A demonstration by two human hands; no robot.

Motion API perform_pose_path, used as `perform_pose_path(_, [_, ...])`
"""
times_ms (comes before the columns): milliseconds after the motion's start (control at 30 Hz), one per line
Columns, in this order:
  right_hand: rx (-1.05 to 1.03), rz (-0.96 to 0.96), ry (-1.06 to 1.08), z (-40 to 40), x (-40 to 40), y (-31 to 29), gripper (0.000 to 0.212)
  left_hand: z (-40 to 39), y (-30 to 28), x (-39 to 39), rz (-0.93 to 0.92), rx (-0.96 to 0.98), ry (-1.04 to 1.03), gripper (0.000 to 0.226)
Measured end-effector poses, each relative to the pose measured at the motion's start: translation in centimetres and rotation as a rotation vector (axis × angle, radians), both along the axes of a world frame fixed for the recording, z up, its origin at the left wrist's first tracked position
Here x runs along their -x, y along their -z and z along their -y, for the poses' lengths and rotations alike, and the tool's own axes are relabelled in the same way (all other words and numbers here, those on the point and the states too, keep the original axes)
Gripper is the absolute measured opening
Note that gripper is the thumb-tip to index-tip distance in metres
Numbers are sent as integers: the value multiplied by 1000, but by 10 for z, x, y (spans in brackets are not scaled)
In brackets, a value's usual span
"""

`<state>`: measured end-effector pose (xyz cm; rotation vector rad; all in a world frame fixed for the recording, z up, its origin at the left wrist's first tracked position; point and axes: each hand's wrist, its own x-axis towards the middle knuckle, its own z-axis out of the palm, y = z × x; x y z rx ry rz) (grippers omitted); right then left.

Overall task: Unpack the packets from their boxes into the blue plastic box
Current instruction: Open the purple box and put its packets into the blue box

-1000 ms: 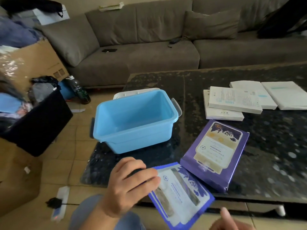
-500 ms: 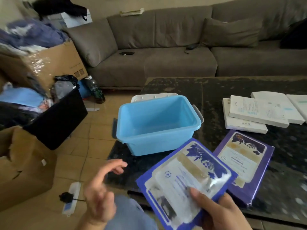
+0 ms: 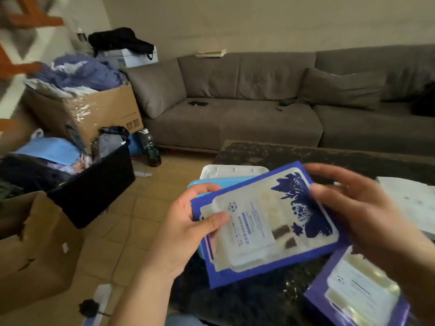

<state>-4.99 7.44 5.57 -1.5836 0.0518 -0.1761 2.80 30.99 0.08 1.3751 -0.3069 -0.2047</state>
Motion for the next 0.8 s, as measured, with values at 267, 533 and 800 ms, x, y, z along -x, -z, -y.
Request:
perform_pose_path(267, [812,53,61,6,-69,-22,58,5,6,-48,282,-418,-349,41])
perform_pose_path(533, [902,-231,-44,-9,-134,28,14,-2,26,-76,345,-622,-416,23])
perform_pose_path(800, [1118,-420,-254,-17,-159,79,16,-16,46,-84,353,-740,-416,37])
